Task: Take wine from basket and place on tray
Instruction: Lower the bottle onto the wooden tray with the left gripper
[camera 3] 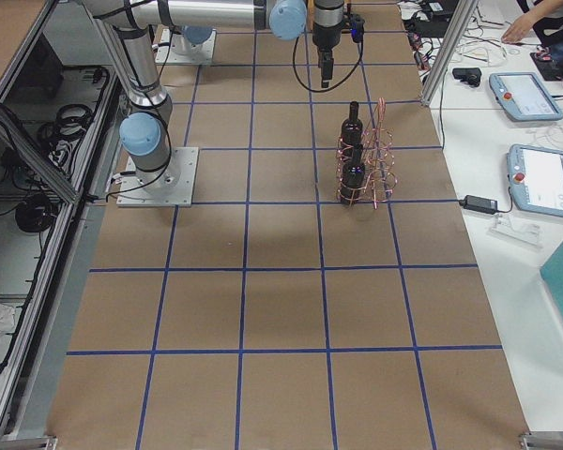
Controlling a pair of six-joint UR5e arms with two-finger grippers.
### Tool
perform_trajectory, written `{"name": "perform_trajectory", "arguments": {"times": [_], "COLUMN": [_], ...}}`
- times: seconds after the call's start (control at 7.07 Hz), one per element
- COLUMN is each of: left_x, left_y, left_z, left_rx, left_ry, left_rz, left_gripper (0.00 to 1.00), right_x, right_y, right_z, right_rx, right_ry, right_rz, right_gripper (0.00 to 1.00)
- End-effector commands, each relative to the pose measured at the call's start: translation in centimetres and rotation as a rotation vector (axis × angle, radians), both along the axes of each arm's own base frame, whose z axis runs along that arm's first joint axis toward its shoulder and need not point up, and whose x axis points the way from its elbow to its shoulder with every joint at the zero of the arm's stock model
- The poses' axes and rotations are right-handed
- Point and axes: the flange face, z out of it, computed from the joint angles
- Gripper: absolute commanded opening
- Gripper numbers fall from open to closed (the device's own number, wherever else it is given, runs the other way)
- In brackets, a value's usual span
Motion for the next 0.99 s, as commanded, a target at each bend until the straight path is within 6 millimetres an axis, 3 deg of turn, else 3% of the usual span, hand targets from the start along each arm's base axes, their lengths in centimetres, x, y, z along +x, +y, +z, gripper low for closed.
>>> {"name": "perform_trajectory", "arguments": {"times": [0.0, 0.42, 0.57, 0.71, 0.85], "left_x": [0.3, 1.8, 1.9, 1.9, 1.8], "left_y": [-0.2, 0.2, 0.1, 0.2, 0.1], "left_z": [-0.7, -1.8, -2.2, -2.1, -2.1], "left_rx": [-0.003, 0.007, 0.01, 0.009, 0.009], "left_ry": [0.024, 0.04, 0.044, 0.045, 0.047], "left_rz": [0.01, 0.029, 0.033, 0.032, 0.03], "left_gripper": [0.09, 0.16, 0.22, 0.58, 1.0], "right_x": [0.0, 0.0, 0.0, 0.1, 0.1], "right_y": [0.0, 0.3, 0.3, 0.3, 0.3], "right_z": [0.1, 0.5, 0.4, 0.4, 0.4], "right_rx": [-0.001, -0.011, -0.009, -0.009, -0.009], "right_ry": [0.001, -0.007, -0.007, -0.007, -0.008], "right_rz": [-0.001, 0.0, -0.002, 0.0, 0.0], "right_gripper": [1.0, 1.0, 1.0, 1.0, 1.0]}}
